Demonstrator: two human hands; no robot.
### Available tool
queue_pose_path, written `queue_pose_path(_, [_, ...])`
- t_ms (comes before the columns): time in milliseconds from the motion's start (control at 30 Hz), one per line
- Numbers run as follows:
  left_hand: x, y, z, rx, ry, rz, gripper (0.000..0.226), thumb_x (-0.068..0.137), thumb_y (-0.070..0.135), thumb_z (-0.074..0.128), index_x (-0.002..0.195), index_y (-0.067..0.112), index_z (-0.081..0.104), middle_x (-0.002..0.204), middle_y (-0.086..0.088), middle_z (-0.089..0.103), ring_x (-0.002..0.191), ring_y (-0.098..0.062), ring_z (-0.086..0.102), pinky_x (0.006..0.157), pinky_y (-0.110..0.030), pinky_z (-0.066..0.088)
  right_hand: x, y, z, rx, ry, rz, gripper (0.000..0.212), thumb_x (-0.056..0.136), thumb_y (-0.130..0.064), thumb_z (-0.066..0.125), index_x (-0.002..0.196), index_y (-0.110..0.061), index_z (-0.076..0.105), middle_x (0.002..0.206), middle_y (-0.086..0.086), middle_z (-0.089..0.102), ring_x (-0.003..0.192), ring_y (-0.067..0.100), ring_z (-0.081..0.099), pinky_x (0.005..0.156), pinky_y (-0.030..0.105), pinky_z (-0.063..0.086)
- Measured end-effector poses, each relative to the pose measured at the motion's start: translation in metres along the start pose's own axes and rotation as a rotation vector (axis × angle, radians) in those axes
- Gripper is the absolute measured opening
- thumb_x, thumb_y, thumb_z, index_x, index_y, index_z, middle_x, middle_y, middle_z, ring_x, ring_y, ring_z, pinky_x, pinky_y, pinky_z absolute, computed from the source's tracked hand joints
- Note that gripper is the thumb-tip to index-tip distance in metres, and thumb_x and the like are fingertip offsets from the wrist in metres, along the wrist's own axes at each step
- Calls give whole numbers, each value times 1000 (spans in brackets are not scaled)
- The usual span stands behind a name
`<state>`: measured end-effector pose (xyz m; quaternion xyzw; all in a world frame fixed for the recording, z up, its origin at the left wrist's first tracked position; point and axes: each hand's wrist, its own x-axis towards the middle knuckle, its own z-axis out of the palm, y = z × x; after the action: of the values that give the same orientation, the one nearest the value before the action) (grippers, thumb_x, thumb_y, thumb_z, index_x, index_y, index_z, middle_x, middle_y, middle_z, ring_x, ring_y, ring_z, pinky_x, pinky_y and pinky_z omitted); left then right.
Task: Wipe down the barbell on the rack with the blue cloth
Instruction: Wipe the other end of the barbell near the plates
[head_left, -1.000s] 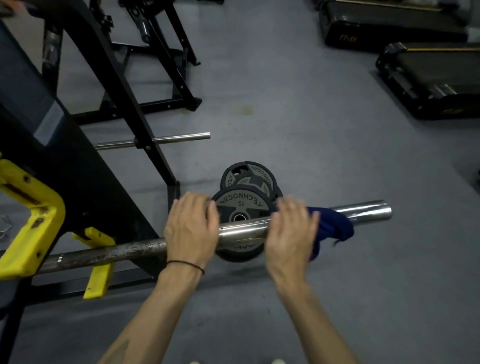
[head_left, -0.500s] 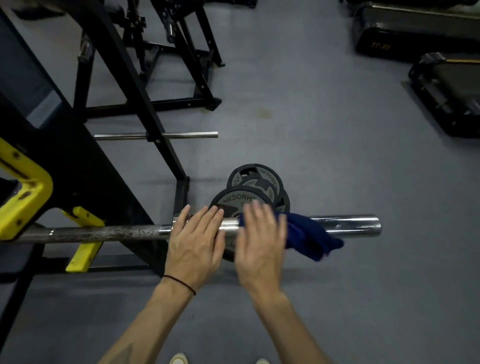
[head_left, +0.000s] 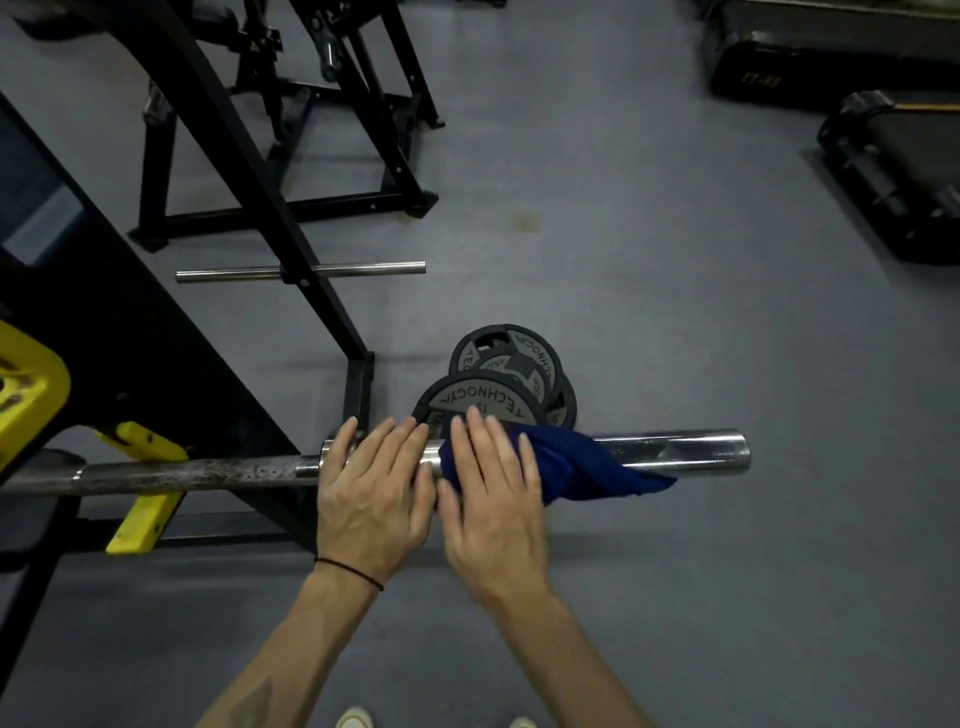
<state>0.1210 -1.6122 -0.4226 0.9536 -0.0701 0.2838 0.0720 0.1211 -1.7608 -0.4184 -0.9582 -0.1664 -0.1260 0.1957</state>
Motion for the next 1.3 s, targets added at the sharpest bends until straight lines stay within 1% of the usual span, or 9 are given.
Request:
queue_pose_path(100, [0, 0, 1, 1, 12, 1, 37, 96, 26, 52, 124, 9, 70, 128, -5, 68, 119, -23, 64, 113, -52, 35, -5, 59, -21, -69, -26, -143, 57, 104, -34, 40, 158, -16, 36, 166, 4, 33, 153, 18, 30, 126, 42, 17])
queue_pose_path(200, [1, 1, 4, 9, 10, -8, 36, 96, 27, 52, 122, 10, 70, 127, -4, 69, 119, -23, 64, 113, -52, 35, -19, 93, -32, -50, 133, 175, 55, 105, -32, 38, 156, -11, 41, 164, 5, 36, 153, 21, 30, 126, 48, 17])
queue_pose_path(333, [0, 1, 6, 26, -7, -22, 37, 97, 28, 51, 122, 10, 70, 126, -3, 69, 119, -23, 63, 114, -52, 34, -8, 33, -3, 69, 233, 478, 60, 106, -37, 33, 158, -8, 34, 169, 7, 25, 158, 23, 14, 128, 42, -5])
queue_pose_path(533, [0, 1, 3, 22, 8, -10, 36, 97, 27, 51, 124, 11, 69, 127, -3, 69, 118, -22, 64, 113, -51, 35, -3, 40, -15, -66, -41, -189, 56, 105, -34, 40, 157, -13, 39, 165, 5, 34, 153, 19, 30, 126, 42, 19])
queue_pose_path(767, [7, 5, 2, 44, -31, -78, 30, 95, 30, 52, 109, 13, 73, 103, -1, 73, 92, -22, 67, 107, -46, 40, 4, 20, -4, 83, 260, 530, 55, 107, -35, 33, 154, -9, 43, 161, 8, 40, 154, 25, 28, 128, 39, -2])
queue_pose_path(933, [41, 5, -9, 150, -296, -91, 51, 102, 41, 34, 70, 19, 66, 64, -3, 67, 57, -25, 60, 73, -38, 44, 6, 28, -15, -11, -42, -116, 55, 106, -36, 38, 154, -12, 44, 159, 7, 44, 149, 21, 38, 127, 39, 14])
queue_pose_path(1033, [55, 0, -13, 83, -458, -115, 56, 102, 49, 25, 68, 22, 60, 61, 1, 63, 54, -22, 55, 63, -33, 43, 3, 85, -35, -34, 52, 90, 52, 106, -35, 37, 150, -10, 50, 152, 9, 52, 143, 24, 47, 125, 41, 19])
queue_pose_path(1167, [42, -8, -18, -48, -236, -50, 31, 99, 32, 44, 86, 17, 68, 89, -1, 68, 86, -20, 61, 102, -44, 45, 4, 37, -17, -3, 185, 487, 56, 107, -38, 30, 153, -10, 43, 160, 8, 43, 151, 25, 32, 129, 41, 3])
queue_pose_path(1300, [22, 0, -17, -73, -141, -42, 20, 96, 24, 52, 97, 14, 70, 106, -5, 66, 104, -23, 59, 112, -47, 36, -1, 33, -18, -21, -43, -66, 58, 105, -36, 37, 158, -15, 37, 165, 4, 33, 153, 19, 30, 127, 42, 13])
